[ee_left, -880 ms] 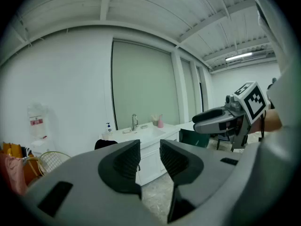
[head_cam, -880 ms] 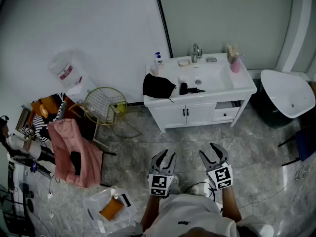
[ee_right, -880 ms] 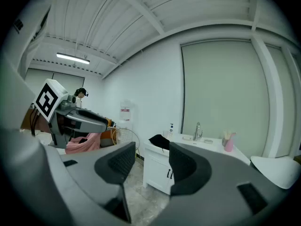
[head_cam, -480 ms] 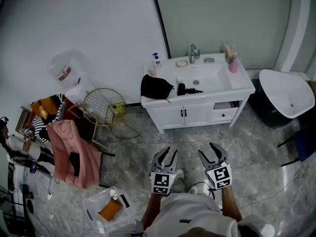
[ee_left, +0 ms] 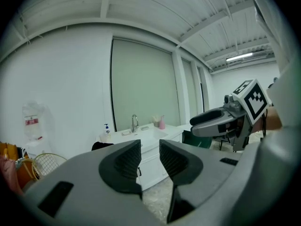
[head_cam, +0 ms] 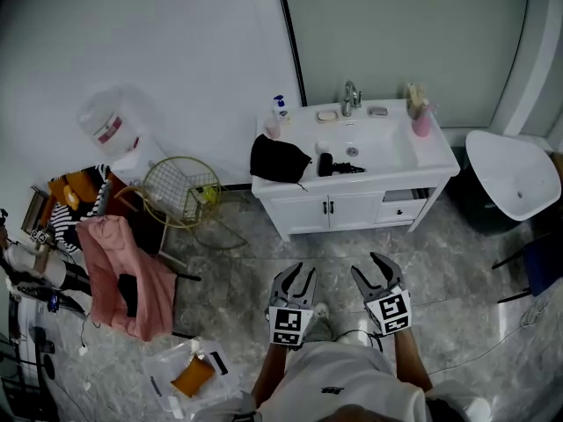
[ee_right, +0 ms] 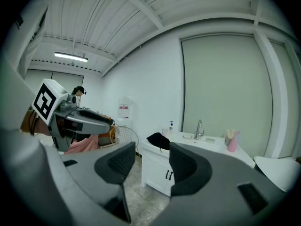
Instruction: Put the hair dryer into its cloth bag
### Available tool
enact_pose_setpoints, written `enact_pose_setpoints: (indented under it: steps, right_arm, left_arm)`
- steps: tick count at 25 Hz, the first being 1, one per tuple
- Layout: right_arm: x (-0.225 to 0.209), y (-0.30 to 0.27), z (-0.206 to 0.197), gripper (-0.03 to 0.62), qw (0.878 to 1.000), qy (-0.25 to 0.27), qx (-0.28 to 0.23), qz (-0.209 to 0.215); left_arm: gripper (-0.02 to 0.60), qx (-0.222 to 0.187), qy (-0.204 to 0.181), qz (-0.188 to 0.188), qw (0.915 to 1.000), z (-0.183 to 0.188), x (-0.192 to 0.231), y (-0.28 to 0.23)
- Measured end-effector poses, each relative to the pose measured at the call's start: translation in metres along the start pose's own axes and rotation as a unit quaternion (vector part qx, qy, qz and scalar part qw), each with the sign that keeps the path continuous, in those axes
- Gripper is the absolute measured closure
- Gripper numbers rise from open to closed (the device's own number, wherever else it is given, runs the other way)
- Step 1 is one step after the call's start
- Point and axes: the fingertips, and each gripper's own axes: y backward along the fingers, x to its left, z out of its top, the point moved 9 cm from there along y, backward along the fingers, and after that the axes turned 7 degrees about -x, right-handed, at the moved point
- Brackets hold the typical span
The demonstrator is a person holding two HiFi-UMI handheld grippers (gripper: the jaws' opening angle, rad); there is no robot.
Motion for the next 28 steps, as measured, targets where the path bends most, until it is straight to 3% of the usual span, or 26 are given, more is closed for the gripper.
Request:
enact_pose_setpoints:
  steps: [28]
  right_arm:
    - [-0.021, -0.169, 0.01, 0.355, 0.999, -0.009, 0.035, -0.011]
  left_arm:
    - [0.446, -0.005, -0.003, -0.041, 0.9991, -0.008, 0.136, -0.116]
